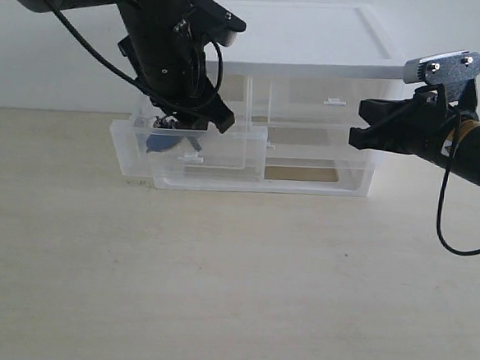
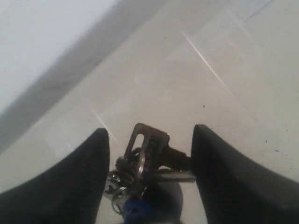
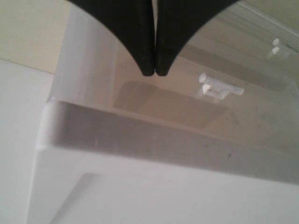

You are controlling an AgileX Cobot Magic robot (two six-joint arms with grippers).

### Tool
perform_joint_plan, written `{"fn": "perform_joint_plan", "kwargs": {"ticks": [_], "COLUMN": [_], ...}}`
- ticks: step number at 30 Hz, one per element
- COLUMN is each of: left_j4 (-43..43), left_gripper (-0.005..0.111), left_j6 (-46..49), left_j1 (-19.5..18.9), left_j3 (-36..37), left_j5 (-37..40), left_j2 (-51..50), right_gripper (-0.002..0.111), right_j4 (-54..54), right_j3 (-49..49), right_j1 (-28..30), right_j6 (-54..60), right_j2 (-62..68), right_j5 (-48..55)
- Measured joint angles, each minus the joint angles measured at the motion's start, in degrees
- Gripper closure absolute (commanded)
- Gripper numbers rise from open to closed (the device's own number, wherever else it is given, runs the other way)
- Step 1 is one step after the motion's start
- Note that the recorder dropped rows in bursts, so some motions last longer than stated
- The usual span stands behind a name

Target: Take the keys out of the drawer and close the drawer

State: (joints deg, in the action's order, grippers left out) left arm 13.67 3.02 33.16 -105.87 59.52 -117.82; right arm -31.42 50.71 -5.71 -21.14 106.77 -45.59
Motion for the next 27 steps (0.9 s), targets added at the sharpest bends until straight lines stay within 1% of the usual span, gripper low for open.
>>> {"fn": "perform_joint_plan", "kwargs": {"ticks": [2, 3, 4, 5, 7, 9, 11, 13, 20, 23, 25, 27], "left_j4": [0.1, 0.1, 0.2, 0.2, 0.9, -1.5, -7.7, -11.4, -12.4, -12.4, -12.2, -11.6], "left_gripper": [0.063, 0.081, 0.093, 0.102, 0.102, 0.102, 0.102, 0.102, 0.102, 0.102, 0.098, 0.086], "left_j6": [-0.2, -0.3, -0.3, -0.3, 0.5, 2.7, 7.3, 10.1, 12.3, 12.9, 12.9, 12.9], "left_j1": [0.0, 0.0, 0.0, 0.0, 0.0, 0.0, -0.1, -0.1, -0.1, -0.1, -0.1, -0.1], "left_j3": [0.0, 0.0, 0.0, 0.0, -0.2, -0.2, -0.2, -0.2, -0.2, -0.2, -0.2, -0.2], "left_j5": [0.0, 0.0, 0.0, -0.1, -1.8, -2.4, -4.4, -5.0, -6.5, -4.3, -2.3, -1.5], "left_j2": [-0.5, -0.5, -0.5, -0.5, -0.6, -0.8, -0.5, 0.1, 2.6, 3.8, 4.0, 4.0], "right_gripper": [0.108, 0.108, 0.108, 0.108, 0.108, 0.108, 0.108, 0.108, 0.108, 0.108, 0.108, 0.108], "right_j4": [0.0, 0.0, 0.0, 0.0, 0.0, 0.0, 0.0, 0.1, 0.1, 0.1, 0.1, 0.1], "right_j3": [0.0, 0.0, 0.0, 0.0, 0.0, 0.0, 0.0, 0.0, 0.0, 0.0, 0.0, 0.0], "right_j1": [0.0, 0.0, 0.0, 0.0, 0.0, 0.0, 0.0, 0.0, 0.0, 0.0, 0.0, 0.0], "right_j6": [0.0, 0.0, 0.0, 0.0, 0.0, 0.0, 0.0, 0.0, 0.0, 0.0, 0.0, 0.0], "right_j2": [0.0, 0.0, 0.0, 0.0, 0.0, 0.0, 0.0, 0.0, 0.0, 0.0, 0.0, 0.0], "right_j5": [0.0, 0.1, 0.1, 0.1, 0.1, 0.1, 0.1, 0.1, 0.1, 0.1, 0.1, 0.1]}}
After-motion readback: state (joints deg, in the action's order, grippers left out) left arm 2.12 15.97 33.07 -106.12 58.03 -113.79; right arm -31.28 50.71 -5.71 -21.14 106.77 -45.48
